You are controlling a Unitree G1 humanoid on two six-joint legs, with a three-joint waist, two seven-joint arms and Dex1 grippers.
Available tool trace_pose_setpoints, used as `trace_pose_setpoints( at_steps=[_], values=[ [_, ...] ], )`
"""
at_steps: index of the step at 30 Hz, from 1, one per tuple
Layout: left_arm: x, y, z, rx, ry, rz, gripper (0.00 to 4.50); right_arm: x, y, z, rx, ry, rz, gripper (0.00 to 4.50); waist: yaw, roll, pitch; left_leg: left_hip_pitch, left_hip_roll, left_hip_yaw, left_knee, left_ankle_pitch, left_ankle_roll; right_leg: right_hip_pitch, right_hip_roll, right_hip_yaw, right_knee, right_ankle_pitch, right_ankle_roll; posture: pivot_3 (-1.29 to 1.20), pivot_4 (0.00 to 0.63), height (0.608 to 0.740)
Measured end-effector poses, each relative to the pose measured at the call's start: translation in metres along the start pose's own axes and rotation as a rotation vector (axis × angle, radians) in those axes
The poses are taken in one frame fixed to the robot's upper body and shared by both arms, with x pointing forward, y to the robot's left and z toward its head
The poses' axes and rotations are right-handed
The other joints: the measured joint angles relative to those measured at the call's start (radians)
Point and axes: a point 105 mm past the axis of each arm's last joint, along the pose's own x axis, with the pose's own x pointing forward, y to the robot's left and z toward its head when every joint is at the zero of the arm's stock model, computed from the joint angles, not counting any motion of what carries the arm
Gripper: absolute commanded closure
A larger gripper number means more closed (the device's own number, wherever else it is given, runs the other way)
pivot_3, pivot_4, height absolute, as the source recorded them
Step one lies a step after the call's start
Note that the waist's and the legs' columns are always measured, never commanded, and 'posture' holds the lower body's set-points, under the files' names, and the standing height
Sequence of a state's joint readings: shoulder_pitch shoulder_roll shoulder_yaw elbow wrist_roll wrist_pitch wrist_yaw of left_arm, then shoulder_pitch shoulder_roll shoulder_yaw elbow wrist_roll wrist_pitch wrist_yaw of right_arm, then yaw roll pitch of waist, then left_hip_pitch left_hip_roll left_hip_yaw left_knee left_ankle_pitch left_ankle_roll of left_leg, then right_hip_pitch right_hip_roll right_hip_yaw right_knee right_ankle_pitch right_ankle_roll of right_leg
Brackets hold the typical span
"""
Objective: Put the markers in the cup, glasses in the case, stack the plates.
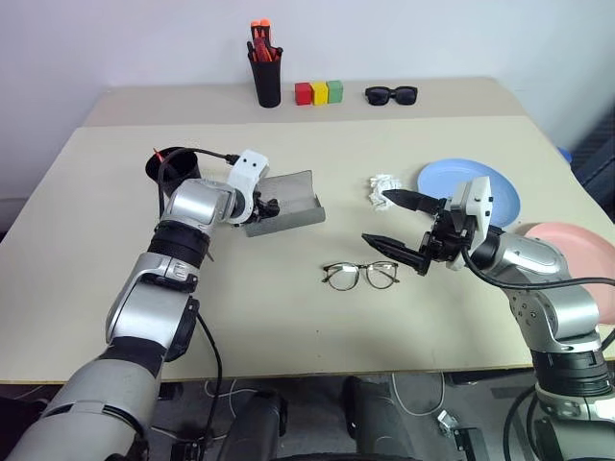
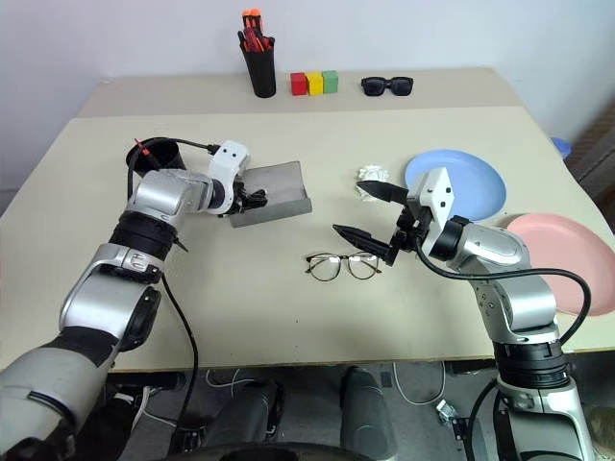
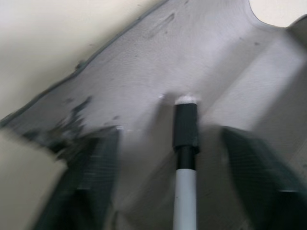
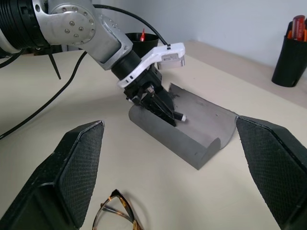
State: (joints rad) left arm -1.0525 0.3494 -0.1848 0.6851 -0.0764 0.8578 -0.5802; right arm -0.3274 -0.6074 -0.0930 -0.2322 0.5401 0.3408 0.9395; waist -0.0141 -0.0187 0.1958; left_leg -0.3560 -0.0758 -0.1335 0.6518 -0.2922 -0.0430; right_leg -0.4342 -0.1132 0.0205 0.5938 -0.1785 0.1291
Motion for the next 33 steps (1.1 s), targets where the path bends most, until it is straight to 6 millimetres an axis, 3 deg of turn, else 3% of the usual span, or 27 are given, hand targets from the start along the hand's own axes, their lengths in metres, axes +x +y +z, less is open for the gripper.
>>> trace_pose_setpoints(
  at_steps=[3,4,13,20,24,29,33],
  values=[
    [0.0,0.0,0.0,0.002,0.001,-0.004,4.33,0.0,0.0,0.0,-0.003,0.003,-0.001,0.0,0.0,0.0,0.0,0.0,0.0,0.0,0.0,0.0,0.0,0.0,0.0,0.0,0.0,0.0,0.0,0.0,0.15,0.74],
    [0.0,0.0,0.0,0.003,0.002,-0.002,4.43,0.0,0.0,0.0,-0.004,0.004,-0.002,0.0,0.001,0.0,0.0,0.0,0.0,0.0,0.0,0.0,0.0,0.0,0.0,0.0,0.0,0.0,0.0,0.0,0.15,0.74],
    [-0.004,-0.002,0.005,0.03,-0.015,-0.009,4.43,0.0,0.0,0.0,-0.005,0.005,-0.001,0.0,0.001,0.0,0.0,0.0,0.0,0.0,0.0,0.0,0.0,0.0,0.0,0.0,0.0,0.0,0.0,0.0,0.15,0.74],
    [-0.04,-0.003,0.032,0.097,-0.094,-0.011,4.43,0.0,0.0,0.0,-0.006,0.005,-0.001,0.0,-0.001,0.0,0.0,-0.001,0.0,0.0,0.0,0.0,0.0,-0.001,0.0,0.0,0.0,0.0,0.0,0.0,0.15,0.74],
    [-0.054,-0.004,0.038,0.15,-0.14,-0.004,4.43,0.0,0.0,0.0,-0.006,0.005,-0.001,0.0,0.0,0.0,0.0,0.0,0.0,0.0,0.0,0.0,0.0,-0.001,0.0,0.0,0.001,0.0,0.0,0.0,0.15,0.74],
    [-0.071,-0.008,0.061,0.23,-0.441,-0.008,4.43,0.001,-0.001,0.001,-0.01,0.002,0.002,0.0,0.001,0.0,0.0,-0.001,0.001,0.0,0.0,0.0,-0.001,-0.001,0.0,0.0,0.0,0.0,0.0,0.0,0.15,0.74],
    [-0.1,0.009,0.084,0.136,-0.684,0.06,4.43,0.001,-0.001,0.002,-0.011,-0.002,0.003,0.0,0.002,0.0,0.0,-0.001,0.001,0.0,0.0,0.0,-0.001,-0.001,0.0,0.0,0.0,0.0,0.0,0.0,0.15,0.74]
  ],
)
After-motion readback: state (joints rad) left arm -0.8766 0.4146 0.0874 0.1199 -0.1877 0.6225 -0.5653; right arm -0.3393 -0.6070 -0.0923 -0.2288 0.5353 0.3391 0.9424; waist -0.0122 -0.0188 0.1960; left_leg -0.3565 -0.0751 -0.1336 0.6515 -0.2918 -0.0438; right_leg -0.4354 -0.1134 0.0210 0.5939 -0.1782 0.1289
